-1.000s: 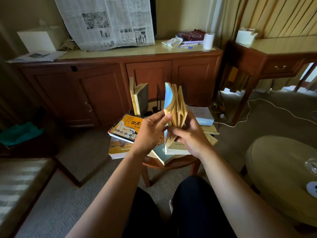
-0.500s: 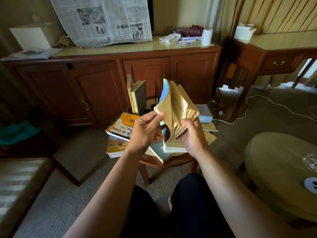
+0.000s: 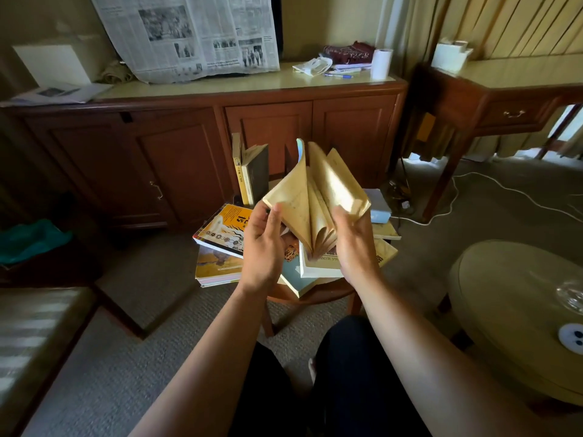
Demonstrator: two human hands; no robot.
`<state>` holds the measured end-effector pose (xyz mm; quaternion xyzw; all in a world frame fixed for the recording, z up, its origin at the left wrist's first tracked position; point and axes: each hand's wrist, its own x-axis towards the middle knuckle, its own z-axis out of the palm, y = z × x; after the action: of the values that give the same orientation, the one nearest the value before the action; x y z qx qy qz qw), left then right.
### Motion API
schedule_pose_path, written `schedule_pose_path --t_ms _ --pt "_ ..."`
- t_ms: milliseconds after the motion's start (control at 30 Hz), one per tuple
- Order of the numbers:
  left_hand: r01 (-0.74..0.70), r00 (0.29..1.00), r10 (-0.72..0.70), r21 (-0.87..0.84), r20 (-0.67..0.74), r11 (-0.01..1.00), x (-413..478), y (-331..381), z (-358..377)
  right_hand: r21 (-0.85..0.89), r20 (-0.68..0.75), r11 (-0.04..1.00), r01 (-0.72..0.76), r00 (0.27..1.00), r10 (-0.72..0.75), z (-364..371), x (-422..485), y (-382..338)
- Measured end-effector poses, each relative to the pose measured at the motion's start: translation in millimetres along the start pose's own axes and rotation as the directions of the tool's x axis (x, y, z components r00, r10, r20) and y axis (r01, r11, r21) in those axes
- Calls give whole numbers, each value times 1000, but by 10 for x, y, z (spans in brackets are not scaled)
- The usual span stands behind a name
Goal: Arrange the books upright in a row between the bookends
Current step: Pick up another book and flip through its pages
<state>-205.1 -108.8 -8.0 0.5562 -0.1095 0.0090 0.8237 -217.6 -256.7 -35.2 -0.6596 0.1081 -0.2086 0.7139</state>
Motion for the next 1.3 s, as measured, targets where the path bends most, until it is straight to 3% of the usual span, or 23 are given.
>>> schedule_pose_path --t_ms 100,200,233,267,300,333,367,400,467,600,800,1033,1167,1300 --pt "-33 994 45 123 -102 992 39 21 -34 248 -84 954 -167 978 193 -42 36 -11" --pt "-100 963 201 452 -181 886 73 -38 -131 349 -95 915 -202 964 249 -116 51 -29" --pt "-152 936 309 601 -166 785 85 -75 -173 359 -99 912 -198 964 248 -132 55 -35" --pt "-225 896 435 751 -91 621 102 -117 -215 367 -98 909 -195 964 247 -141 61 -38" --pt "-298 844 534 871 50 390 116 -138 -241 368 -93 908 -199 964 249 -144 64 -52" --pt "-368 793 569 916 218 162 149 -175 -267 360 -88 911 -204 964 250 -149 71 -54" --pt "-446 750 548 895 369 9 185 -201 -279 344 -81 916 -206 965 248 -152 71 -61" --pt "-522 729 499 852 469 -38 212 -220 -282 331 -74 922 -199 969 235 -147 69 -73" --pt "-597 750 399 799 527 67 209 -227 -240 320 -61 931 -177 976 207 -139 46 -88" --pt "-526 828 356 821 433 224 63 -126 -78 378 -63 911 -165 977 203 -125 23 -57" --pt "-483 834 362 868 416 116 3 -140 -78 382 -27 908 -174 980 199 -85 -7 2" --pt "-483 808 460 861 369 158 130 -129 -136 541 71 802 -255 963 258 -78 17 -46" --pt "-488 810 442 861 385 145 150 -207 -167 508 154 781 -362 931 332 -139 64 -50" --pt "-416 848 438 887 298 202 179 -255 -277 472 180 804 -362 932 314 -97 98 -67"
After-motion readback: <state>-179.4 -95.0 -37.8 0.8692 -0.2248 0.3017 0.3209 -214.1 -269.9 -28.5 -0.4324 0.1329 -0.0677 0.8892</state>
